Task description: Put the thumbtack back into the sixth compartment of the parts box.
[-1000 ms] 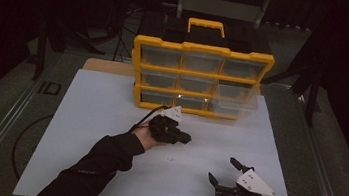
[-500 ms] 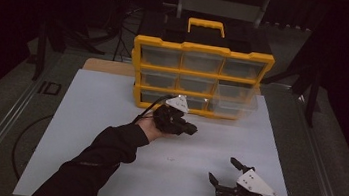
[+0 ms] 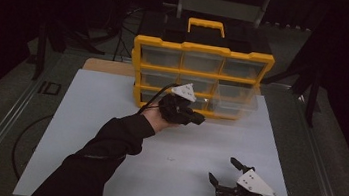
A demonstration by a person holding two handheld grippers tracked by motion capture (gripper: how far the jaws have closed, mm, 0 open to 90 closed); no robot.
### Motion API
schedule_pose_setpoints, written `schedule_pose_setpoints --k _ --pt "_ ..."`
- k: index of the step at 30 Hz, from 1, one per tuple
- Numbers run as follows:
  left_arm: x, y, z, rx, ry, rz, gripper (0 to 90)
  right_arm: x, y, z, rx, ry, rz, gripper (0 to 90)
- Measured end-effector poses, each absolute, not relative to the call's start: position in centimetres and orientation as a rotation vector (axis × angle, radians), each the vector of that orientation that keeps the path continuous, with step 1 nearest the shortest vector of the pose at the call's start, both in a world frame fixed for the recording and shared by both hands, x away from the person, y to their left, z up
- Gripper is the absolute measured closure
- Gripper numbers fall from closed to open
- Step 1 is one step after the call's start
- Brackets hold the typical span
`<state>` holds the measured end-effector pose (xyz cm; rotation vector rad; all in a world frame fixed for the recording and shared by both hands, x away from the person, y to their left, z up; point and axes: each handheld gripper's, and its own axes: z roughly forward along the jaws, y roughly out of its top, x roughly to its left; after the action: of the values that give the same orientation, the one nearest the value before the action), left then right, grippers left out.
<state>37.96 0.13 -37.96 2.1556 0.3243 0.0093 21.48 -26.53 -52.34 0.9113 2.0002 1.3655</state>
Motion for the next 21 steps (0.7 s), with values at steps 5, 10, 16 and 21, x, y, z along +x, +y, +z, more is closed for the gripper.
schedule_pose_setpoints --k 5,10,16,21 --pt "38.3 -0.1 -36.6 2.154 0.314 0.028 86.3 21.5 -26.5 -52.3 0.907 2.002 1.364 9.6" --pt "38.7 -0.7 -35.3 2.139 0.306 0.032 86.3 21.5 -26.5 -52.3 0.909 1.999 1.365 9.6" --pt "39.5 -2.0 -33.9 2.131 0.303 0.051 86.3 21.5 -26.5 -52.3 0.908 2.0 1.367 9.6" --pt "40.3 -3.0 -33.2 2.116 0.313 0.055 86.2 21.5 -26.5 -52.3 0.909 1.998 1.366 9.6"
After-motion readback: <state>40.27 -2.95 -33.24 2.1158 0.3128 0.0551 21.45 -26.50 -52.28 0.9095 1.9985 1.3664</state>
